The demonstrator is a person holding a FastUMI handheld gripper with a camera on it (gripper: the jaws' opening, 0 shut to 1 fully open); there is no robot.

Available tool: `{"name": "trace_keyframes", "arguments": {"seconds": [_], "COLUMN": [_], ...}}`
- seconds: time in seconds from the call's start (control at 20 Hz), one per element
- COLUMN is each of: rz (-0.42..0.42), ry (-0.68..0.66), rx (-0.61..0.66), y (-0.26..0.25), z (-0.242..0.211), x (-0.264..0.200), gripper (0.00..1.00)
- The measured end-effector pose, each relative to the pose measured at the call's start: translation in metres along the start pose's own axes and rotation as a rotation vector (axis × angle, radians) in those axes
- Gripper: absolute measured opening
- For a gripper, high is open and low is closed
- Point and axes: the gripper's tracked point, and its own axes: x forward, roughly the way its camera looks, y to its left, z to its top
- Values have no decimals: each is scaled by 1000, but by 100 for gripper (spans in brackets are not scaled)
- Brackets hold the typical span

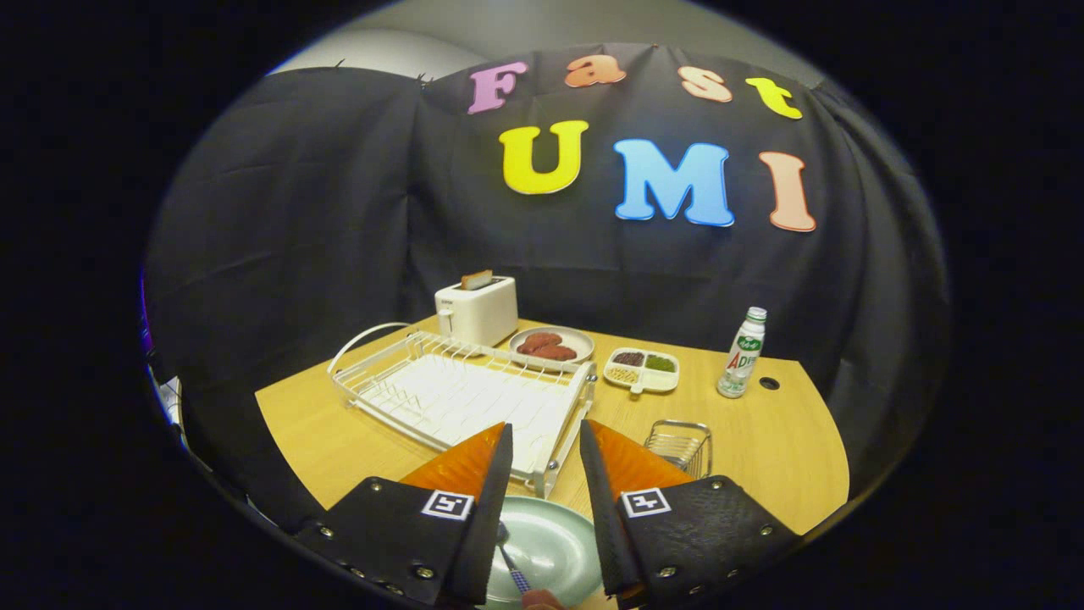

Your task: Take the plate from the dish rack, then take the spoon from the basket and place it into the plate.

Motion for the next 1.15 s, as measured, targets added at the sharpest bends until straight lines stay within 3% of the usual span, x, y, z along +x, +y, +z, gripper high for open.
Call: {"name": "trace_keyframes", "arguments": {"seconds": [0.25,0.4,0.45,0.5,0.9,1.15], "rz": [-81,-177,-214,-233,-282,-249], "ry": [-78,-203,-225,-232,-255,-280], "rx": [78,71,68,69,53,22], "y": [-47,-81,-94,-103,-111,-93], "z": [56,103,103,105,121,129], "x": [-12,-22,-18,-17,-25,-21], "gripper": [49,53,98,95,96,96]}}
